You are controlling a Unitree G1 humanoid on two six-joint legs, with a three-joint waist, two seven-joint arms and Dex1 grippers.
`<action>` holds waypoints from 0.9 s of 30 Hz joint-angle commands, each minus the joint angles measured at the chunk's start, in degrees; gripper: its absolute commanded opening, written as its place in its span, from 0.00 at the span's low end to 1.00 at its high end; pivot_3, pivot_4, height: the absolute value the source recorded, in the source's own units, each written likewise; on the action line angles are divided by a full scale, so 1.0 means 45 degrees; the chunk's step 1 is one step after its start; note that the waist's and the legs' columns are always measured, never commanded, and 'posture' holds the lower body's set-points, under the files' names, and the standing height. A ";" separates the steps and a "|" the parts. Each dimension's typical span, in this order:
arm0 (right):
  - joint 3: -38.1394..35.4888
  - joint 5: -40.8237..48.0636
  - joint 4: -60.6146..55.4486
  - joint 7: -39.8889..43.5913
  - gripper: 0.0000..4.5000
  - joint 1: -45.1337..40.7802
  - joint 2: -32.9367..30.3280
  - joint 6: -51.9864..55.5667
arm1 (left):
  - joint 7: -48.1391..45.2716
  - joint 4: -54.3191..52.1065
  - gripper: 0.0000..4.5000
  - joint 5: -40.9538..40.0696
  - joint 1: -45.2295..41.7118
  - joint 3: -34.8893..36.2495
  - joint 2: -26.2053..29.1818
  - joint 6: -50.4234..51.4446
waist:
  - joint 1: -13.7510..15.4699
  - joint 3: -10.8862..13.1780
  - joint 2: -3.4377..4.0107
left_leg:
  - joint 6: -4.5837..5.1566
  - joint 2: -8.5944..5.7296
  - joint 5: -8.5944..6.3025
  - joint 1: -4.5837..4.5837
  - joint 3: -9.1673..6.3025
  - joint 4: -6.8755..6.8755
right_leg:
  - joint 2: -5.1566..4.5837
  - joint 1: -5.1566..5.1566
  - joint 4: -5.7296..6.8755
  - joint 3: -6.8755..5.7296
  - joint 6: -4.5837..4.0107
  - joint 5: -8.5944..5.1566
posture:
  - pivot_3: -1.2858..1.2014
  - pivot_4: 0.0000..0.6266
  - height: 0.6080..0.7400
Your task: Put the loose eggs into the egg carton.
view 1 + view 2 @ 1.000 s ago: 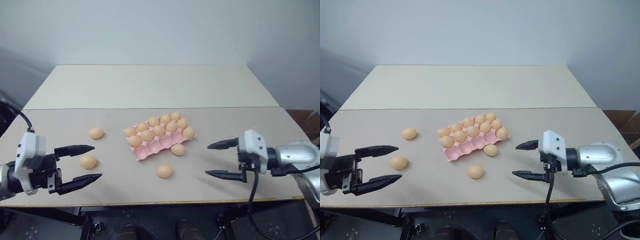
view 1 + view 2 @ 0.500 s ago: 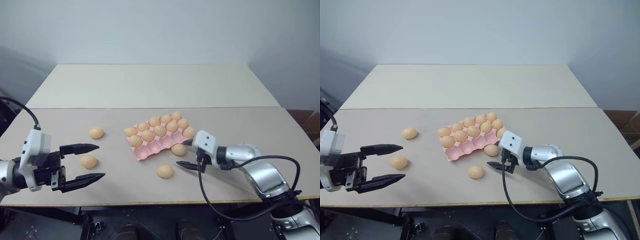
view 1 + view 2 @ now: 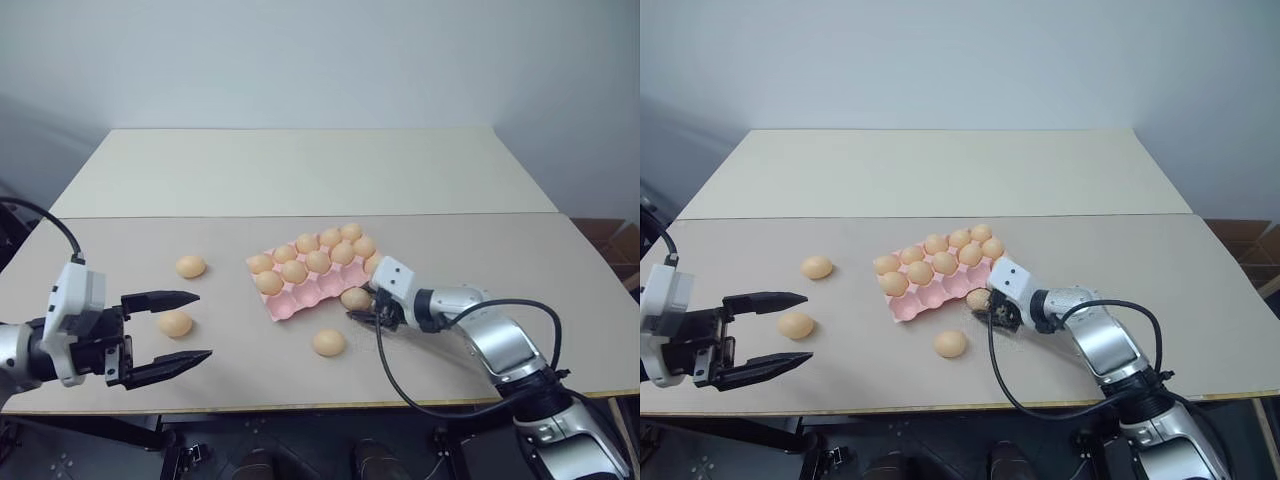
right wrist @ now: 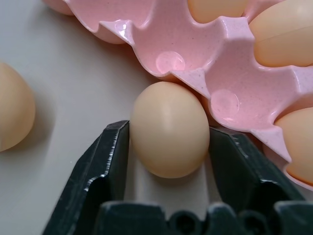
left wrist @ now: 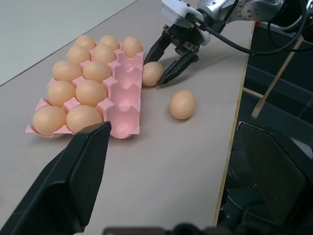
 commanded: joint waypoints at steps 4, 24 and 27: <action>-0.0803 0.0349 -0.1092 0.0294 0.42 0.0400 -0.0627 0.0096 | 0.0097 -0.0418 1.00 -0.0085 0.0096 0.0511 0.0011 -0.0117 | 0.0014 0.0000 0.0000 | 0.0000 0.0000 0.0000 -0.0001 0.0000 0.0000 | 0.0000 0.0001 -0.0001 0.0000 0.0000 0.0000 | 0.52 0.24 1.00; -0.0962 -0.0147 0.0567 -0.0789 0.52 -0.1788 0.0489 -0.0477 | 0.0296 -0.0189 1.00 -0.0043 -0.0529 0.0078 -0.0120 -0.0368 | -0.0025 0.0001 -0.0002 | 0.0000 -0.0001 0.0000 -0.0007 -0.0003 -0.0001 | 0.0000 -0.0006 0.0000 0.0002 0.0000 0.0002 | 0.52 0.24 1.00; -0.1066 -0.0247 0.0771 -0.0863 0.71 -0.1882 0.0632 -0.0632 | 0.0294 -0.0232 1.00 -0.0046 -0.0421 0.0228 -0.0144 -0.0362 | -0.0014 0.0001 -0.0002 | 0.0000 -0.0001 0.0000 -0.0007 -0.0004 -0.0001 | 0.0001 -0.0007 0.0001 -0.0001 -0.0001 0.0002 | 0.52 0.24 1.00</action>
